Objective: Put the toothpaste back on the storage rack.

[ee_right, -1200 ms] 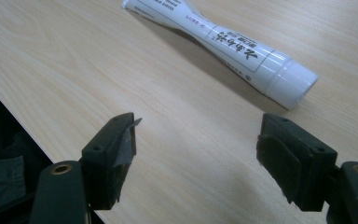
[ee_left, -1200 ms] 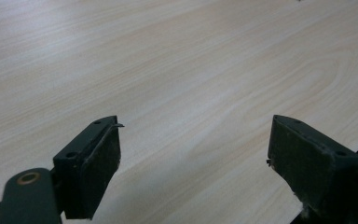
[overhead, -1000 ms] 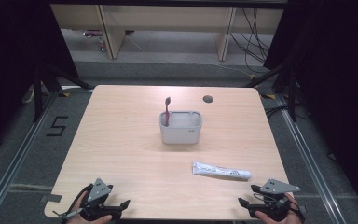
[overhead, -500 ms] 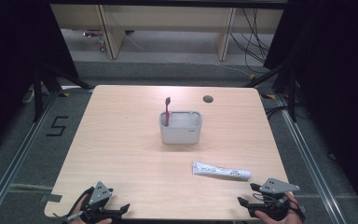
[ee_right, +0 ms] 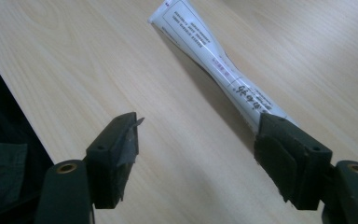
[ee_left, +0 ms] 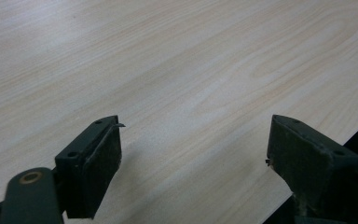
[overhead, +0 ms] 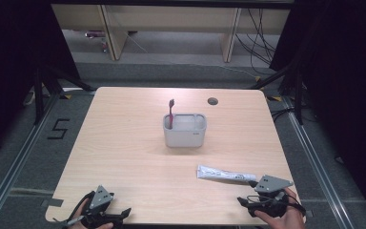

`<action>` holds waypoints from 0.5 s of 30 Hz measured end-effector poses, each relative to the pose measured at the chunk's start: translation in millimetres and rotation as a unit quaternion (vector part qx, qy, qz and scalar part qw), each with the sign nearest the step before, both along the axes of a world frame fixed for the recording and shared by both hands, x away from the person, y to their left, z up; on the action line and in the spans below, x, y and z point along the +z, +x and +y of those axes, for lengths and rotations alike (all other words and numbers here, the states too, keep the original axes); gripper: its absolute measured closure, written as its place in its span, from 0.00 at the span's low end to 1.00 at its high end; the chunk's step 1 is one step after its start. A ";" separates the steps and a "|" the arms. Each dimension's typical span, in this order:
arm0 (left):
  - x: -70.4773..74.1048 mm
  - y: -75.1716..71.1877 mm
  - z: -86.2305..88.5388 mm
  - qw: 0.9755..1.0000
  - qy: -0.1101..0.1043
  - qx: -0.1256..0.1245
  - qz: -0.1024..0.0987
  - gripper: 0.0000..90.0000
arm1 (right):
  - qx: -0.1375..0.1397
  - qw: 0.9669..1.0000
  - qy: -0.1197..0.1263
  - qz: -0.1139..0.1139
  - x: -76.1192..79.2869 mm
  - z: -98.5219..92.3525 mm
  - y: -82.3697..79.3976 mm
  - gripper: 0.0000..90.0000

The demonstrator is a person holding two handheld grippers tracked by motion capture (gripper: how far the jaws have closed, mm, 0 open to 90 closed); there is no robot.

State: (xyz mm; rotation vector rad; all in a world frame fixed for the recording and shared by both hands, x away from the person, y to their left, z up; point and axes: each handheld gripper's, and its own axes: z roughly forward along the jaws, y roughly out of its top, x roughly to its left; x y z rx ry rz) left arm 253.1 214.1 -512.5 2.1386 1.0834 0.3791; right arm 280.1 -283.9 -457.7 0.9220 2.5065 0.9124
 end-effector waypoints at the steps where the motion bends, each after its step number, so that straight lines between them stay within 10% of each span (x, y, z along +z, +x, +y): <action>1: -0.6 -0.2 -1.1 1.000 -0.001 0.000 -0.001 0.19 | 0.009 1.000 -0.012 -0.003 0.6 1.6 6.4 0.36; 15: -1.4 -0.4 -2.3 1.000 0.005 -0.007 0.003 0.19 | 0.046 0.996 -0.071 0.001 1.5 20.2 36.2 0.40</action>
